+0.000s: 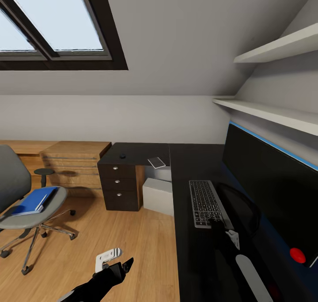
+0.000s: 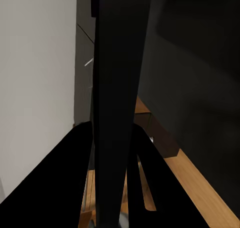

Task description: In the bedroom, organize the workspace by keeping the computer under the desk, ensuring the monitor is on the desk, placing the keyboard on the desk next to the monitor, placing the mouse on the desk next to the keyboard, moving the folder from the swivel chair onto the desk next to the mouse, stacking the notebook on top of the folder with the pen on top of the notebook, and positioning the swivel chair next to the desk.

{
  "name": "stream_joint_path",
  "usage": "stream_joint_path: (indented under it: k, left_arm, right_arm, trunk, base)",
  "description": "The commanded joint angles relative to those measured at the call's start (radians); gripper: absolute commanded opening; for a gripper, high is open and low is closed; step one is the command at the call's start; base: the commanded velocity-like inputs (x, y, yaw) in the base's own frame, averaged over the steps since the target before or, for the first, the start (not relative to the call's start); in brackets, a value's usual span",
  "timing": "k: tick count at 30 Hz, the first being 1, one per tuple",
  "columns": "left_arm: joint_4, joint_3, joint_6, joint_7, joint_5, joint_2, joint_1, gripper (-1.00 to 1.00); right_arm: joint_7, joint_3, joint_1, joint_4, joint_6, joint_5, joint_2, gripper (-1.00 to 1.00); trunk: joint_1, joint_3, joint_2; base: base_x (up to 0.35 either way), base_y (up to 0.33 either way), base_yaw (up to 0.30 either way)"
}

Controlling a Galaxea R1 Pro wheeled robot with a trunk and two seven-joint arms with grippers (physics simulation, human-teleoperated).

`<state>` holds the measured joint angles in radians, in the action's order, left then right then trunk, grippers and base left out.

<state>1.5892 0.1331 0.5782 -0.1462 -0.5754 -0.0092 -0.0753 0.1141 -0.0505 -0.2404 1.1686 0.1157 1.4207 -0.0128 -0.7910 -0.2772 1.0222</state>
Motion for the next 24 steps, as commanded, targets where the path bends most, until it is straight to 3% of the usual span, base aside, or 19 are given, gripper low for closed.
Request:
stream_joint_path:
  k: [1, 24]
  left_arm:
    - [0.002, 0.000, 0.003, -0.009, -0.011, 0.000, 0.000, 1.00]
    - [0.002, -0.001, 0.003, -0.009, -0.011, 0.000, 0.000, 1.00]
  right_arm:
    - [0.004, -0.003, 0.000, 0.002, 0.006, 0.007, -0.001, -1.00]
    - [0.005, -0.003, 0.000, 0.002, 0.007, 0.007, -0.001, -1.00]
  trunk:
    - [0.000, -0.001, 0.001]
    - [0.000, -0.001, 0.001]
  base:
    - [0.000, 0.000, 0.000]
    - [0.000, 0.000, 0.000]
